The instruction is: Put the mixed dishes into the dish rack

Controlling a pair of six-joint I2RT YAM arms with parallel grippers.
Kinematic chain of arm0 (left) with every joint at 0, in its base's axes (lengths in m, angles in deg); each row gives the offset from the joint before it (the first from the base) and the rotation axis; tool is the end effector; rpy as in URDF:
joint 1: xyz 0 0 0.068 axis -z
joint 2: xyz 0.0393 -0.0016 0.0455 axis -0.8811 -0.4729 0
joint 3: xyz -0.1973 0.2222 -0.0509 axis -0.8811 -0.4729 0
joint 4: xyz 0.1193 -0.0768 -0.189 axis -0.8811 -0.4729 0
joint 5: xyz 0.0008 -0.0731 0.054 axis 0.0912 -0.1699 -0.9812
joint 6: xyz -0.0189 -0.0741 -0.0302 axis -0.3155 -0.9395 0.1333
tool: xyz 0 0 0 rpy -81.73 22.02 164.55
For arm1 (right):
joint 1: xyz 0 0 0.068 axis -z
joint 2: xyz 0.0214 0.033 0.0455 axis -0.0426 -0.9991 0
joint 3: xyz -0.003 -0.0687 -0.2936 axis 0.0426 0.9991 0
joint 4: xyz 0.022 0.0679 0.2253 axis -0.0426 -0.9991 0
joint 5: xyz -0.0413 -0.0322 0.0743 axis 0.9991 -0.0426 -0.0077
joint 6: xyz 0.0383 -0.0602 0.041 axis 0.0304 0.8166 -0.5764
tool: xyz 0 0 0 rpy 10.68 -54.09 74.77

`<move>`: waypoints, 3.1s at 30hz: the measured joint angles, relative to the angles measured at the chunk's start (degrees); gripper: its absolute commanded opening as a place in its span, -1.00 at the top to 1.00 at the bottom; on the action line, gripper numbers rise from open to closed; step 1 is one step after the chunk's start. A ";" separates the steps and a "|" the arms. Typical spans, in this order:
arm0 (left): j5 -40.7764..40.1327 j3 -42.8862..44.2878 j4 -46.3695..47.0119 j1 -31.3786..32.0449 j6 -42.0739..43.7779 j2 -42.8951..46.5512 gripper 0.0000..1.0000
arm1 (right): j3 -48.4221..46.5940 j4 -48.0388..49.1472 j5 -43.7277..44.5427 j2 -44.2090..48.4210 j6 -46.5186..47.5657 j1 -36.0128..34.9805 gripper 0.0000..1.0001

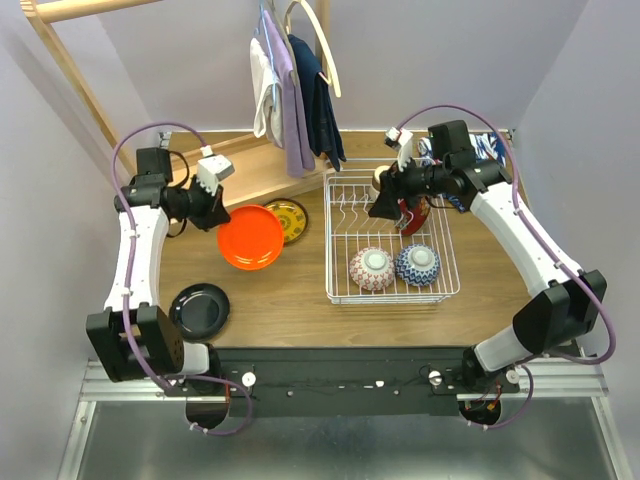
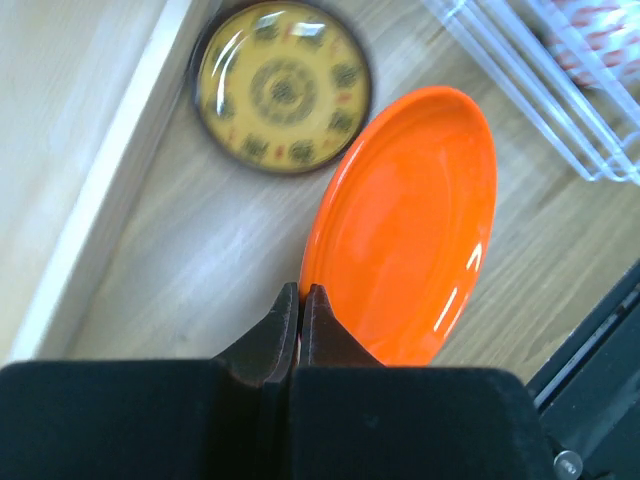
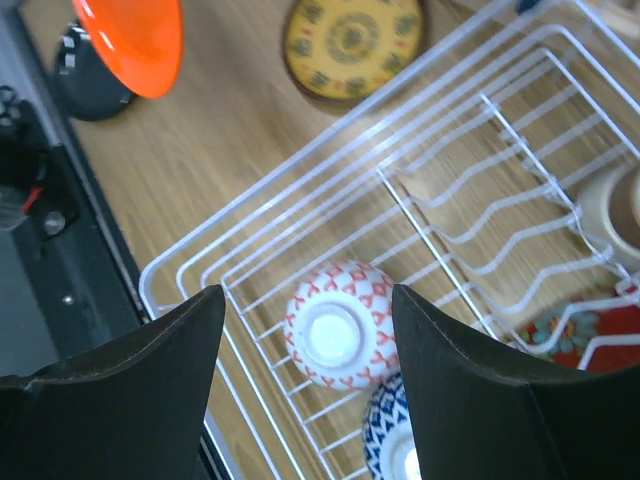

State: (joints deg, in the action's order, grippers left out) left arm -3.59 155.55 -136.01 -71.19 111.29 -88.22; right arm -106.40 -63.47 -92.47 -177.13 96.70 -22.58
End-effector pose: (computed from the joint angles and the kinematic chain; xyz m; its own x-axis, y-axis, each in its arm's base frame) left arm 0.2548 -0.0069 0.3357 -0.5403 0.3428 -0.7685 0.6770 0.7195 -0.1550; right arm 0.2828 0.1503 0.3712 -0.4783 -0.3764 -0.7934 -0.8184 0.5187 0.2472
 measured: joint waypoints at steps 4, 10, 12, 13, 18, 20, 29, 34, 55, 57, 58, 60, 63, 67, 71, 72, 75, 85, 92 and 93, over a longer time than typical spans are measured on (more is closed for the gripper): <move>2.51 8.02 -5.86 5.88 3.34 0.50 1.00 | -2.45 1.22 -6.16 -1.79 0.61 0.00 -0.51; 4.66 16.55 -8.26 14.34 3.04 -1.70 1.00 | -7.06 6.36 -13.53 -6.19 -2.36 -0.52 -0.51; 4.59 17.22 -7.96 16.20 1.97 -2.45 1.00 | -7.52 7.10 -14.86 -6.62 -2.89 -0.98 -0.51; 4.57 17.46 -7.85 16.76 1.55 -2.82 1.00 | -7.61 7.32 -15.34 -6.71 -3.06 -1.31 -0.51; 4.35 19.39 -6.56 20.59 -1.33 -5.33 1.00 | -8.15 8.04 -17.68 -6.73 -3.85 -2.54 -0.49; 4.22 20.02 -5.77 21.77 -2.47 -6.01 1.00 | -8.26 8.33 -18.75 -6.73 -4.33 -2.86 -0.49; 3.89 22.75 -1.57 25.90 -6.93 -8.13 1.00 | -8.26 8.09 -20.46 -7.26 -4.96 -3.56 -0.49; 3.87 23.76 0.42 27.36 -9.29 -8.41 1.00 | -7.67 8.13 -20.50 -7.72 -4.96 -3.82 -0.30; -22.56 13.77 15.54 29.66 -19.28 0.15 -0.78 | -0.79 10.54 5.92 -4.24 -14.84 -4.55 0.99; -26.58 9.38 17.40 29.66 -19.26 4.46 -0.77 | 0.33 10.58 14.27 -2.58 -15.85 -4.55 0.99; -28.35 7.28 18.08 29.66 -19.26 6.54 -0.77 | 0.63 10.54 16.79 -2.01 -16.24 -4.55 0.99; -30.64 3.89 19.26 29.66 -19.26 9.53 -0.77 | 1.46 10.45 25.05 -0.85 -17.46 -4.55 0.99; -32.04 0.09 20.28 29.66 -19.56 11.43 -0.77 | 1.55 10.32 34.80 -0.66 -19.41 -4.50 0.99; -32.09 -3.78 20.15 29.66 -20.44 11.91 -0.77 | 1.55 8.83 48.87 -0.79 -21.66 -4.50 0.99; -32.09 -5.05 20.13 29.66 -20.79 11.91 -0.77 | 1.55 7.61 58.77 -1.33 -22.73 -4.50 0.99; -32.09 -5.05 20.31 29.66 -20.83 11.96 -0.77 | 1.55 7.23 61.40 -1.60 -22.95 -4.50 0.99; -32.09 -5.05 20.57 29.66 -20.94 12.09 -0.77 | 1.57 6.23 66.58 -2.10 -23.69 -4.44 0.99; -32.04 -6.03 21.05 29.66 -21.42 12.24 -0.77 | 2.93 5.88 73.09 -3.26 -24.35 -4.44 0.99; -32.85 -8.00 20.72 29.66 -21.31 12.61 -0.82 | 4.79 6.21 71.25 -6.29 -26.21 -4.61 0.99; -33.14 -8.44 20.35 29.62 -21.14 12.66 -0.82 | 5.11 6.21 70.75 -6.64 -26.43 -4.70 0.88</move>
State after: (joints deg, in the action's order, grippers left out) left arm -36.73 147.11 -115.66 -41.57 90.15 -75.56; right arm -101.29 -57.27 -21.72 -183.78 70.27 -27.28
